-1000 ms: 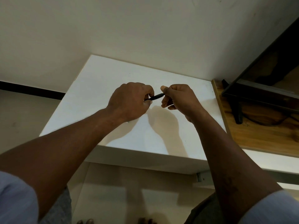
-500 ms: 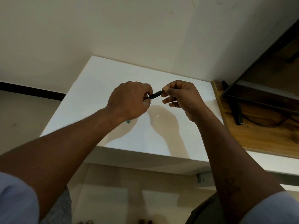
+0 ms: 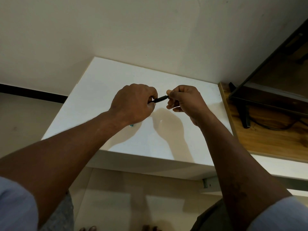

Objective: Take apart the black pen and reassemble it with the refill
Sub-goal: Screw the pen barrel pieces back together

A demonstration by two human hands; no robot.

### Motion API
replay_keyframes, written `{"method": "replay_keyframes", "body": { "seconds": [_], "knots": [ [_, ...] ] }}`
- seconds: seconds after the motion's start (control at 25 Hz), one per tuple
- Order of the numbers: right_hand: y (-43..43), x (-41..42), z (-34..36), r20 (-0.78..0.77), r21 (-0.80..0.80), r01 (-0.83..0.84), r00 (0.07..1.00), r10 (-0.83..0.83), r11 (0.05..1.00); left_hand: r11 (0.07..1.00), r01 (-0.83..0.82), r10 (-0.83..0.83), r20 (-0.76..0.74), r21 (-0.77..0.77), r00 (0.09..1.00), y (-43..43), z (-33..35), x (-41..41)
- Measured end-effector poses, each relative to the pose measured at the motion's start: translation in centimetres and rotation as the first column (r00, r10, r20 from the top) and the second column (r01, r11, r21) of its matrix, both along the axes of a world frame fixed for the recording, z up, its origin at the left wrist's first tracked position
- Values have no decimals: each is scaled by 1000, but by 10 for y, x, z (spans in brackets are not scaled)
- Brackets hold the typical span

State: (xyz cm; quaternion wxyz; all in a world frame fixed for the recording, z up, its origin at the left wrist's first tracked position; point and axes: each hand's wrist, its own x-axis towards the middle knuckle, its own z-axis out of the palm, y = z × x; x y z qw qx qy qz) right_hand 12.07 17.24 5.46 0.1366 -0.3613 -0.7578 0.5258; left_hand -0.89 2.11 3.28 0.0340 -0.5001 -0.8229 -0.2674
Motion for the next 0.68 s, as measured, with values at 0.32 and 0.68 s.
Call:
{"method": "replay_keyframes", "body": {
  "seconds": [0.32,0.68],
  "knots": [
    [-3,-2,2,-12,-1,-3,1000,3,1000,999,-20,21,42,-30,999,1,5,3],
    [-15,-6,8,-117,-195,-59,992,37,979,1000,-27,27,118,2,993,-4,14,2]
  ]
}}
